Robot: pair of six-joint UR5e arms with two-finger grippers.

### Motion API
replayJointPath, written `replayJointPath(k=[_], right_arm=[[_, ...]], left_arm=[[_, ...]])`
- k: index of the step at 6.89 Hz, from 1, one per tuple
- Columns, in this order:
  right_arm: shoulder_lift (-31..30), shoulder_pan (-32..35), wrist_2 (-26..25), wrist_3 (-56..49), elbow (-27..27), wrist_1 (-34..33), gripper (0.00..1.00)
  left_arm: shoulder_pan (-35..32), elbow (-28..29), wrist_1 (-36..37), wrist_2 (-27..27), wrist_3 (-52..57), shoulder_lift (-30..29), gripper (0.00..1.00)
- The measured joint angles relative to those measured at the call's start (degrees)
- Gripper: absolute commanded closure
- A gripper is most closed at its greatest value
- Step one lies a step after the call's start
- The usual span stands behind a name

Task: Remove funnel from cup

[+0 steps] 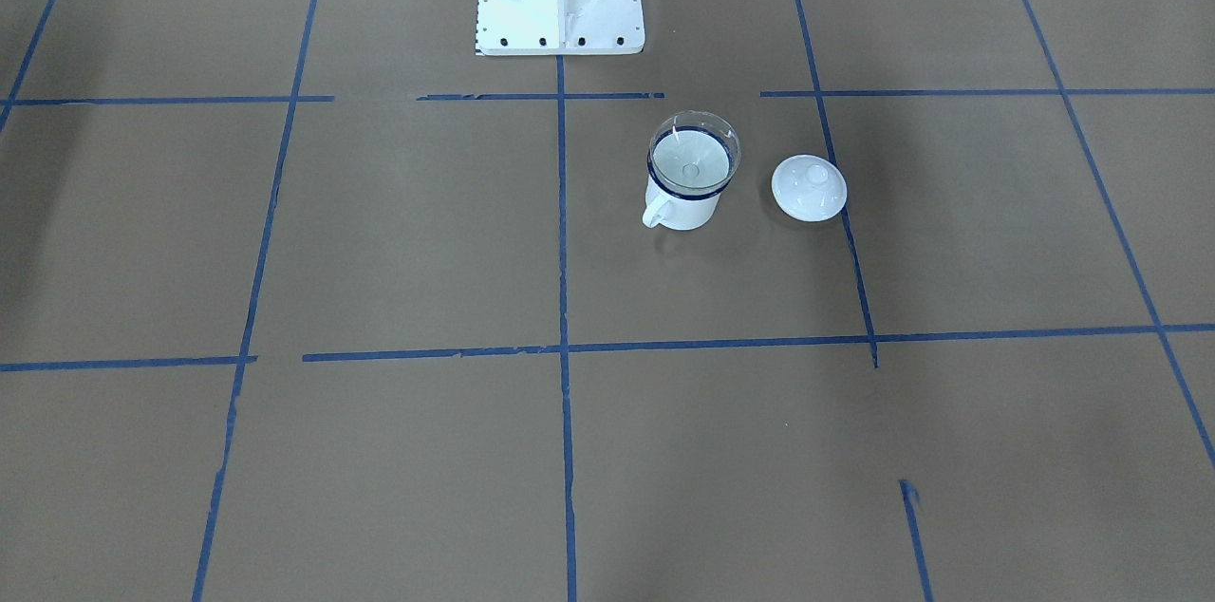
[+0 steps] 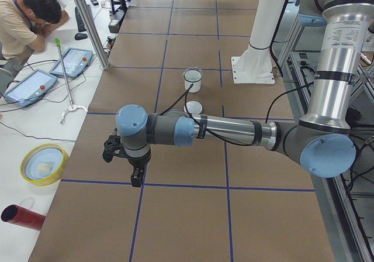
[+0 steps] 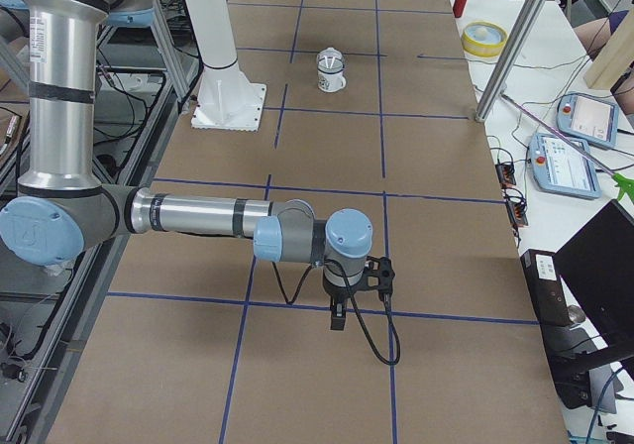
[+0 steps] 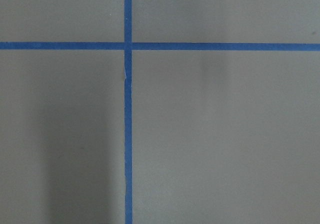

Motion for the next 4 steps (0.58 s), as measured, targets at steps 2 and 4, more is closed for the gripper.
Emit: replayJointPath(k=[2,4], right_arm=[[0.00,0.00,0.00,0.00,0.01,0.00,0.00],[0.00,0.00,0.00,0.00,0.01,0.00,0.00]], left_arm=[[0.80,-1.21,-0.71,-0.11,-1.81,-1.00,0.00],[1.36,-1.45,-0.45,-0.24,-2.05,-1.06,0.00]])
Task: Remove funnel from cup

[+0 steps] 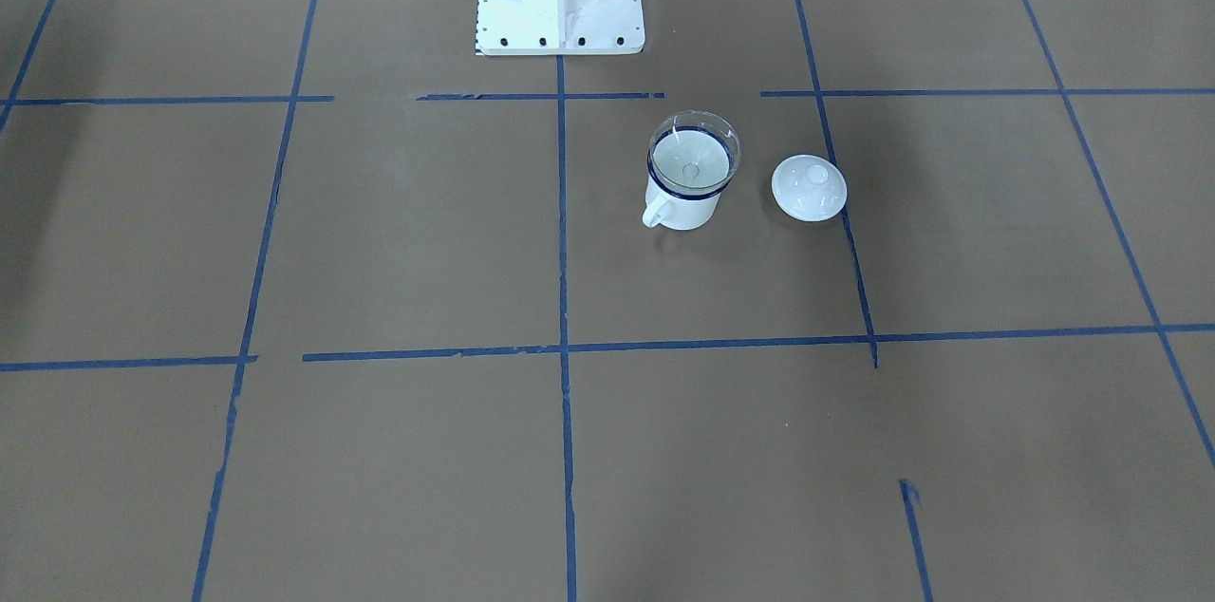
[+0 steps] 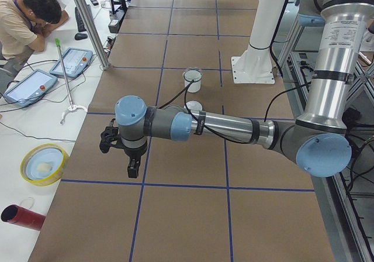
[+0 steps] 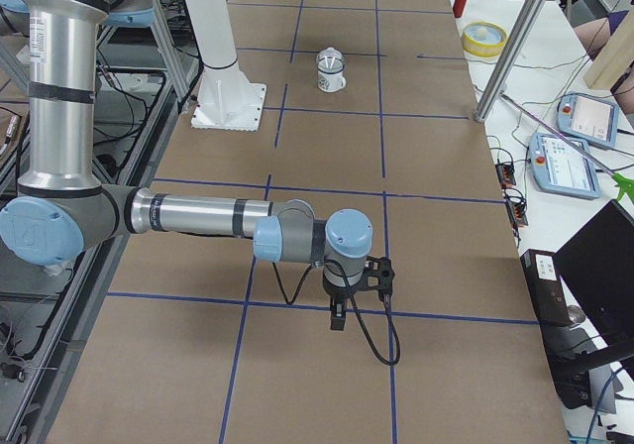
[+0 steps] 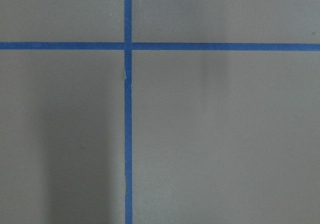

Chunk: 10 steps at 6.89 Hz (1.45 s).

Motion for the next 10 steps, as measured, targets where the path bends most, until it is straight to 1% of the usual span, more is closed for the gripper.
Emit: replayJointPath(k=[2,3,4,5,6,7,8,9,10], right_arm=[[0.00,0.00,0.00,0.00,0.01,0.00,0.00],[0.00,0.00,0.00,0.00,-0.02,0.00,0.00],[0.00,0.00,0.00,0.00,-0.02,0.00,0.00],[0.00,0.00,0.00,0.00,0.00,0.00,0.00],[0.00,0.00,0.00,0.00,0.03,0.00,0.00],[0.00,0.00,0.00,0.00,0.03,0.00,0.00],[0.00,0.00,0.00,0.00,0.03,0.00,0.00],[0.00,0.00,0.00,0.00,0.03,0.00,0.00],[0.00,0.00,0.00,0.00,0.03,0.00,0.00]], left_arm=[[0.96,-1.11,-0.72,-0.48,0.05,1.75,0.00],[3.27,-2.85,-1.53,-1.54,-0.45,2.15,0.00],[7.19,-5.22,-1.95,-2.59,-6.08,1.82,0.00],[13.16,-8.31,-2.69,-3.16,-20.29,0.56,0.00],[19.04,-11.25,-3.62,-3.19,-39.00,-2.23,0.00],[24.15,-13.79,-3.70,-2.57,-53.78,-5.43,0.00],[30.09,-16.79,-2.65,0.06,-66.30,-9.04,0.00],[36.37,-18.44,1.52,3.12,-74.67,-14.09,0.00],[42.11,-18.92,7.75,5.93,-80.03,-19.66,0.00]])
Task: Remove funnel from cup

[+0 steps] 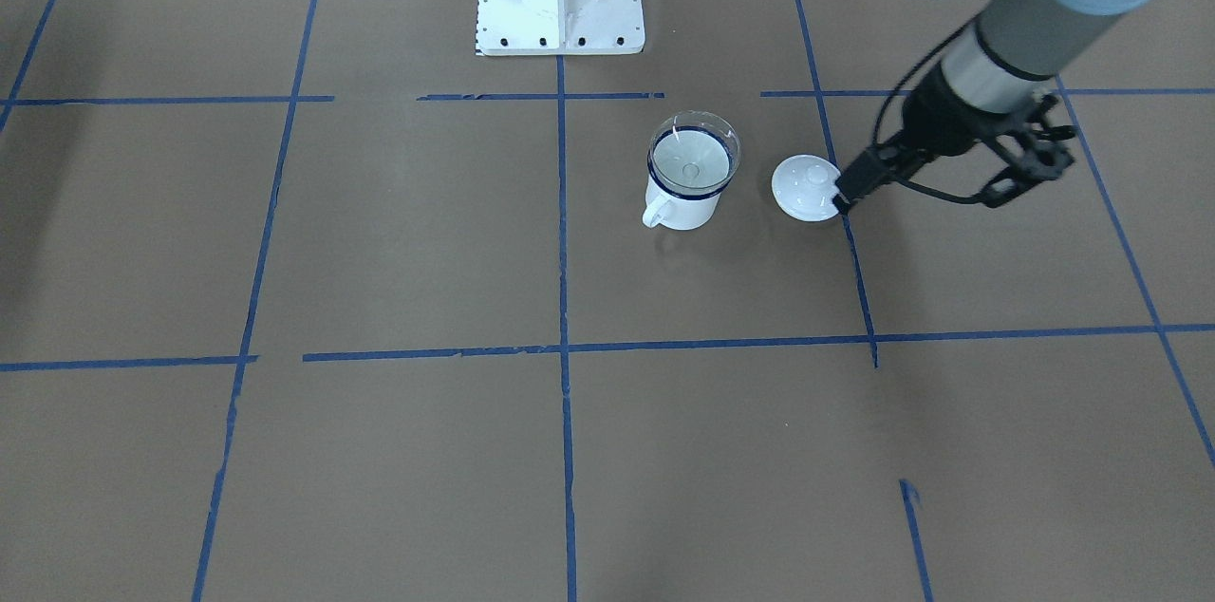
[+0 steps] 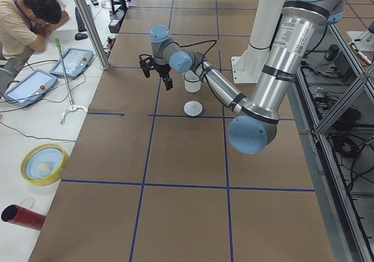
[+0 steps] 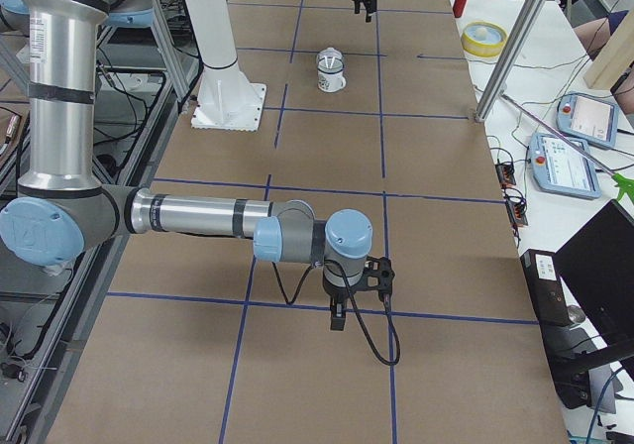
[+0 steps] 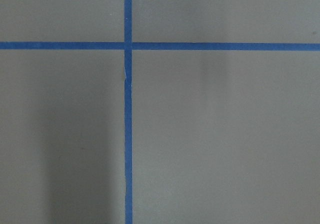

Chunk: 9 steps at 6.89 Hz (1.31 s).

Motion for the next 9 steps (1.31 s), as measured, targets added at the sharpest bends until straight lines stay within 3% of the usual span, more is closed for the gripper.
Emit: replayJointPath(k=[3,5,8,9], right_arm=[[0.00,0.00,0.00,0.00,0.00,0.00,0.00],[0.00,0.00,0.00,0.00,0.00,0.00,0.00],[0.00,0.00,0.00,0.00,0.00,0.00,0.00],[0.00,0.00,0.00,0.00,0.00,0.00,0.00]], left_arm=[[11.84,2.43,5.62,6.73,-13.01,-7.50,0.09],[13.95,6.71,5.34,8.48,-15.50,-11.28,0.15],[15.46,9.72,4.54,9.49,-15.54,-12.35,0.29],[16.04,9.98,4.49,9.54,-15.58,-12.38,0.42]])
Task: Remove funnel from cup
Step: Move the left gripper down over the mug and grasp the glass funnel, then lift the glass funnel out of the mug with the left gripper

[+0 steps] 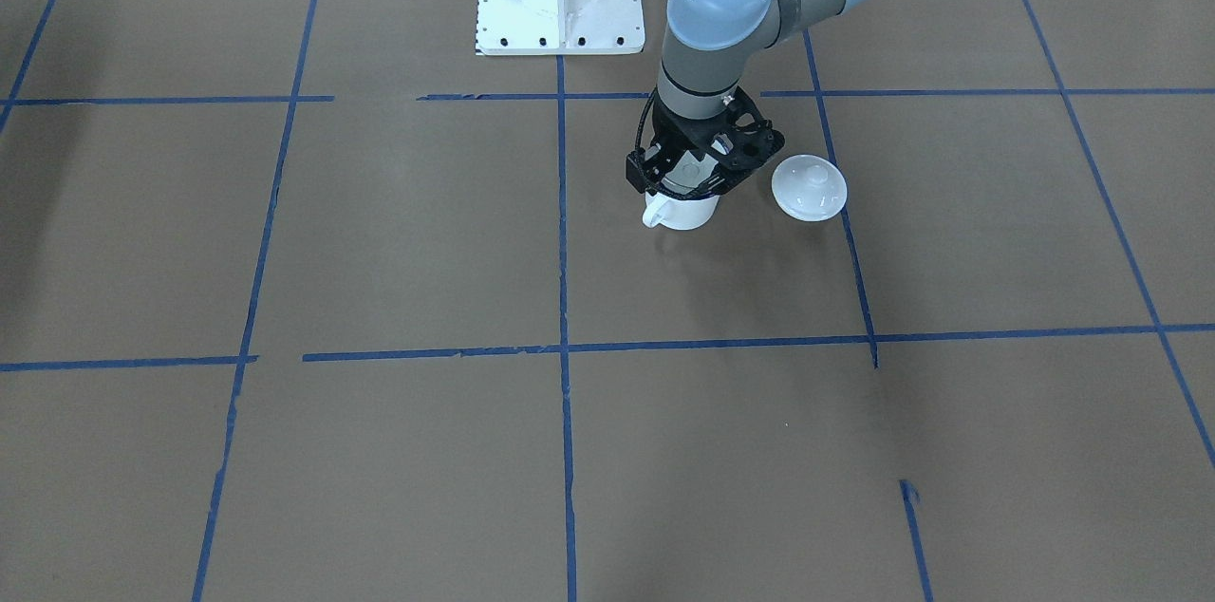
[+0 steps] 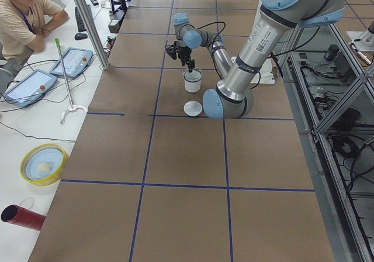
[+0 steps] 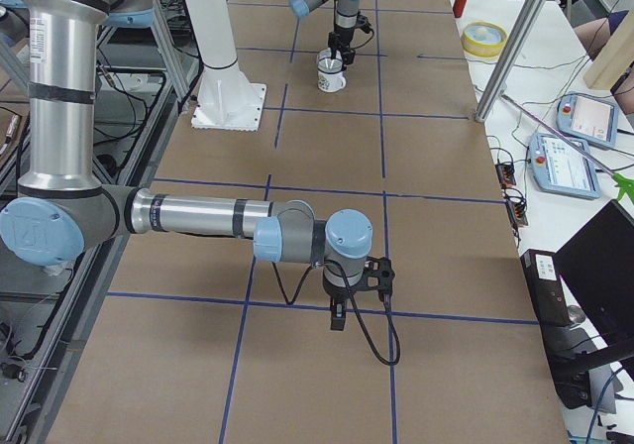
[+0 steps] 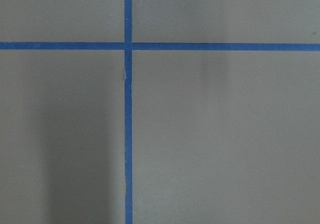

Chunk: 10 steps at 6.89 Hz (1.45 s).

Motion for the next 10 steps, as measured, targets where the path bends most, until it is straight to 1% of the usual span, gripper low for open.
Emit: replayJointPath(k=[1,2,3,7,8,9,10], right_arm=[[0.00,0.00,0.00,0.00,0.00,0.00,0.00],[0.00,0.00,0.00,0.00,0.00,0.00,0.00],[0.00,0.00,0.00,0.00,0.00,0.00,0.00],[0.00,0.00,0.00,0.00,0.00,0.00,0.00],[0.00,0.00,0.00,0.00,0.00,0.00,0.00],[0.00,0.00,0.00,0.00,0.00,0.00,0.00],[0.00,0.00,0.00,0.00,0.00,0.00,0.00]], left_arm=[[0.37,0.21,-0.02,0.02,-0.10,0.00,0.59],[0.54,0.31,0.00,0.02,-0.20,0.03,0.87],[0.58,0.34,0.06,0.02,-0.26,0.03,1.00],[0.54,-0.82,0.81,0.10,-1.24,-0.95,1.00],[0.42,-1.42,2.23,0.14,-1.54,-1.87,1.00],[-0.11,-2.71,5.26,0.56,-1.65,-3.50,1.00],[-1.71,-5.44,8.99,1.98,-1.69,-5.06,1.00]])
